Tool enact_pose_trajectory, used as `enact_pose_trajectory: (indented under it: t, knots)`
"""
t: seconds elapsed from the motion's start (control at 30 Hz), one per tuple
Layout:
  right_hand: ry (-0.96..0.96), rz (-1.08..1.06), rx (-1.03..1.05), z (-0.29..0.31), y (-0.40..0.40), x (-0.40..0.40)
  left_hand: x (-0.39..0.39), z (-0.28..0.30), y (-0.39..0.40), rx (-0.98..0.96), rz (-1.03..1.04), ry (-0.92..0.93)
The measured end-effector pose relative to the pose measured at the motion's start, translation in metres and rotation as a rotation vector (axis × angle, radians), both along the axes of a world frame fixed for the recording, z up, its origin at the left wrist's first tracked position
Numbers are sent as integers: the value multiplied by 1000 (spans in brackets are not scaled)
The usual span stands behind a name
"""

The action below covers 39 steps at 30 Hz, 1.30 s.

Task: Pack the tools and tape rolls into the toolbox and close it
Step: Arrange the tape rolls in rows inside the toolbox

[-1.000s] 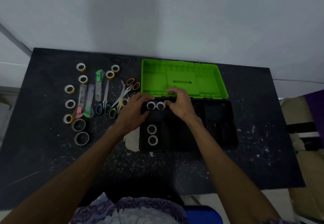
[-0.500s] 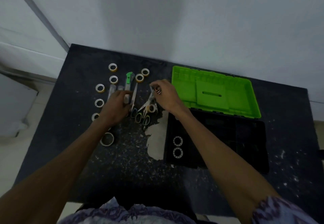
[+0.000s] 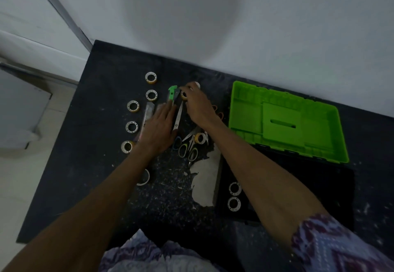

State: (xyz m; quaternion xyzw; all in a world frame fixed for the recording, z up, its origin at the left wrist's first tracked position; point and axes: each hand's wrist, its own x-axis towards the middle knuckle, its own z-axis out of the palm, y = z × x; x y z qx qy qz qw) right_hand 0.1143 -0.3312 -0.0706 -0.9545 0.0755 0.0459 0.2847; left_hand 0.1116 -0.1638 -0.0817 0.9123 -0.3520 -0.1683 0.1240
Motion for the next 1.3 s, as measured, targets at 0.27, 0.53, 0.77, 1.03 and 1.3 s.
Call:
enact_pose_trajectory:
  t: [0.27,0.53,0.77,1.03,1.3]
  knots:
    - [93,-81,-8,-9,-1,6,-1,-6,0,-52,9,-11]
    - [-30,-369,438,18,3,-44,-28,4,-13,-278,93,93]
    - [-275,-591,571,48,-32,-123,-104,21,-60,-585,287,533]
    - [-240,-659,394,56,-80,-212,-154,29,-82,-652,359,749]
    - [-176,-638,235,60,-87,-252,-160,30,-83,-605,336,736]
